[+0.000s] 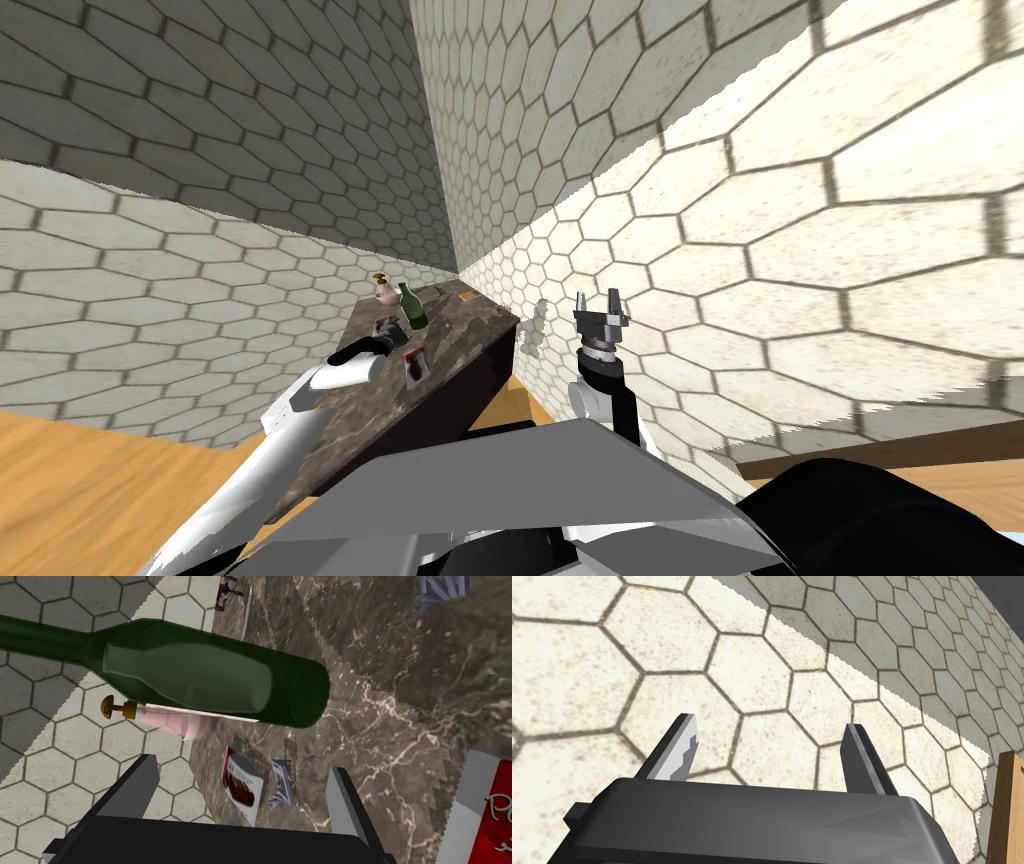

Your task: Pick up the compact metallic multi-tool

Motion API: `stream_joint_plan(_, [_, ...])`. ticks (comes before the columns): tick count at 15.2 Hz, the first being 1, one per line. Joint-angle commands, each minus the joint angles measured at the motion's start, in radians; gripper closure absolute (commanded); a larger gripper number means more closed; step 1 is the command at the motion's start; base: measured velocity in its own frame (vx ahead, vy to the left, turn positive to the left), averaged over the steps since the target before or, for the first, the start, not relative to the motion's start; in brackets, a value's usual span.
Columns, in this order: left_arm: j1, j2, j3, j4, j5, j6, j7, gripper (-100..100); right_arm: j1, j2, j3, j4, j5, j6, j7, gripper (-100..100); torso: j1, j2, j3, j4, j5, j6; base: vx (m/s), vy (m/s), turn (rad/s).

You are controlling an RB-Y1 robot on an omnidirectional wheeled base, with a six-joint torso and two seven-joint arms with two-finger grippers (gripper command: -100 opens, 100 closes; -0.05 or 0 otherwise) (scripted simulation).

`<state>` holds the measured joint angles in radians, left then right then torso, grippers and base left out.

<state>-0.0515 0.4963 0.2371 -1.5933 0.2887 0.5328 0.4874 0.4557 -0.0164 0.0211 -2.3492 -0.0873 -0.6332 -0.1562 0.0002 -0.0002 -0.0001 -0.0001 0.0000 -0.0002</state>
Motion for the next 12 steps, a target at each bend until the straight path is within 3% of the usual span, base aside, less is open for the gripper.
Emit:
stream_joint_plan(1, [-0.031,0.016,0.013,0.044,0.018,0.05,0.028,-100,0.0,0.0,0.0,0.0,0.0,0.0,0.0,0,0.0,0.0,0.0,0.0,0.0,0.0,0.0,-0.004,-0.184])
stream_joint_plan(3, [-0.031,0.016,0.013,0.044,0.018,0.077,0.028,-100,0.0,0.0,0.0,0.0,0.0,0.0,0.0,0,0.0,0.0,0.0,0.0,0.0,0.001,0.0,0.0,-0.141])
stream_joint_plan(4, [-0.059,0.029,0.024,0.083,0.034,0.106,0.051,-100,0.0,0.0,0.0,0.0,0.0,0.0,0.0,0,0.0,0.0,0.0,0.0,0.0,0.0,0.001,-0.002,-0.156])
stream_joint_plan(6, [-0.059,0.029,0.024,0.083,0.034,0.133,0.051,-100,0.0,0.0,0.0,0.0,0.0,0.0,0.0,0,0.0,0.0,0.0,0.0,0.0,0.001,0.001,0.0,-0.148])
stream_joint_plan(7, [-0.087,0.042,0.035,0.121,0.049,0.162,0.074,-100,0.0,0.0,0.0,0.0,0.0,0.0,0.0,0,0.0,0.0,0.0,0.0,0.0,0.0,0.002,-0.002,-0.18])
stream_joint_plan(12, [-0.114,0.054,0.045,0.158,0.064,0.241,0.096,-100,0.0,0.0,0.0,0.0,0.0,0.0,0.0,0,0.0,0.0,0.0,0.0,0.0,0.001,0.002,0.001,-0.132])
